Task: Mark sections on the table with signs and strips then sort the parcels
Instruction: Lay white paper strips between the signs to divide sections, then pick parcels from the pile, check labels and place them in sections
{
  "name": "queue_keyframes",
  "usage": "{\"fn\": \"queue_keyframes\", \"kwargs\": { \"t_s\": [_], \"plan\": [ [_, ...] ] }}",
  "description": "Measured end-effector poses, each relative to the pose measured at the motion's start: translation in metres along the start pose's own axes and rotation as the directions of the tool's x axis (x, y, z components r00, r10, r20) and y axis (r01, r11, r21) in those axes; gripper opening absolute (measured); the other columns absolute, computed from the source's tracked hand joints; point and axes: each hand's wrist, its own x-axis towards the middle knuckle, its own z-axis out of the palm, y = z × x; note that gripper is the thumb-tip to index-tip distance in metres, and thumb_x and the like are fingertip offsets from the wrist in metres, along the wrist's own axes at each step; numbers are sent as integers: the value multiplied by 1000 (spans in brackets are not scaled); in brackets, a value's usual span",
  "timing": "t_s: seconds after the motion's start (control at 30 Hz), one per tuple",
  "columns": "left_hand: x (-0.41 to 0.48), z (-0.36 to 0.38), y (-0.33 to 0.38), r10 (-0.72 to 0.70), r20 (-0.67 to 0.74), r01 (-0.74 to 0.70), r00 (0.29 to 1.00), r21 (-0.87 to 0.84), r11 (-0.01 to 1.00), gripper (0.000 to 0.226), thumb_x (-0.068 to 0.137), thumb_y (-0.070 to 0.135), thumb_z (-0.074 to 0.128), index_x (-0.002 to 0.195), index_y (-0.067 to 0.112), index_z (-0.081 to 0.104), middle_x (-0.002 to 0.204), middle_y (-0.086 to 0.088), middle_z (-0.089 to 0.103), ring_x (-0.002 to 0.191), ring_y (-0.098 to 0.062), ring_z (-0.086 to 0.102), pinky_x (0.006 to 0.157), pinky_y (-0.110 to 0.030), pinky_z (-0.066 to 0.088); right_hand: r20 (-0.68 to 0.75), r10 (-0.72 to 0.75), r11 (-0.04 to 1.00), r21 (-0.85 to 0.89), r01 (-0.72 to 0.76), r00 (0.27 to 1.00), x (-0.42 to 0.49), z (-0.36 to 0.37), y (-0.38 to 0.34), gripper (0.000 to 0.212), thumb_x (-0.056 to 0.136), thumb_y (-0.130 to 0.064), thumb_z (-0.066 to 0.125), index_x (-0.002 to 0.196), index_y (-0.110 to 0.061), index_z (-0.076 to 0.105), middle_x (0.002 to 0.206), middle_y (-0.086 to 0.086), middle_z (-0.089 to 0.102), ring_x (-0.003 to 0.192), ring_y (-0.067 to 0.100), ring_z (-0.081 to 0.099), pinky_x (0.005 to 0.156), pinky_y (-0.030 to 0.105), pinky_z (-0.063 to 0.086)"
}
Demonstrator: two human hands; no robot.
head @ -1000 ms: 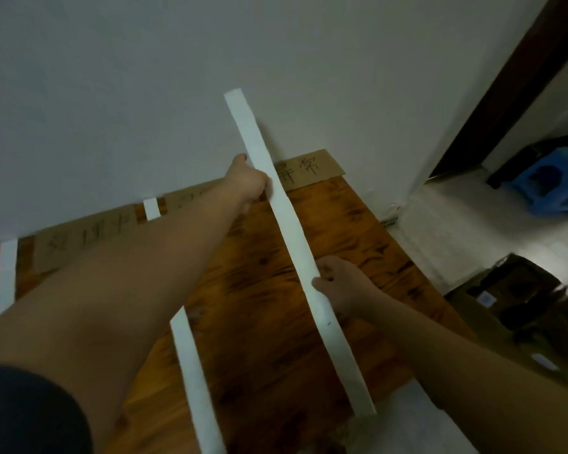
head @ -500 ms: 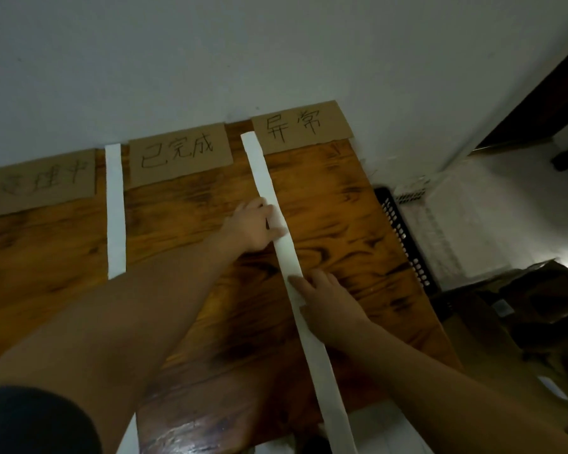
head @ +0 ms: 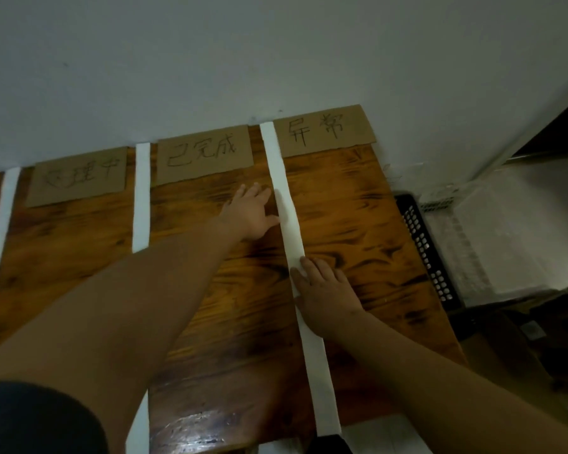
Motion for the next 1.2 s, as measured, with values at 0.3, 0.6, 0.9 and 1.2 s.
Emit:
{"fn": "queue_keyframes", "kwargs": {
  "t_s": [0.3,0.6,0.9,1.2],
  "plan": [
    [-98,-39,-125,-124,-47,124,991,-5,992,72,92,60,34,151,23,15,160,-3,3,147,-28,-5,119,-48,7,-110,-147,989,-10,147,983,16,-85,-68,54,102,-39,32,151,-21,20,160,8,9,146,27,4,116,46,11],
    [-291,-64,-319,-381,-162,365,910,-121,923,75,92,57,42,152,22,13,160,-6,1,147,-27,-5,119,-44,7,-120,-303,947,-154,283,945,17,-127,-290,57,99,-50,37,146,-19,31,156,11,19,143,30,17,115,46,24],
    [-497,-81,-504,-583,-276,523,764,-264,810,70,95,51,42,152,20,15,160,-7,4,147,-30,-1,117,-42,8,-159,-448,894,-117,433,880,18,-141,-550,62,95,-54,42,145,-19,37,145,14,40,130,33,41,106,40,38],
    [-607,-70,-651,-724,-306,592,618,-426,685,68,93,47,49,150,24,20,160,-4,8,147,-28,1,118,-48,11,-55,-647,754,-201,626,761,47,-136,-753,60,96,-53,42,144,-17,39,148,11,38,132,30,40,106,39,37]
  ]
}}
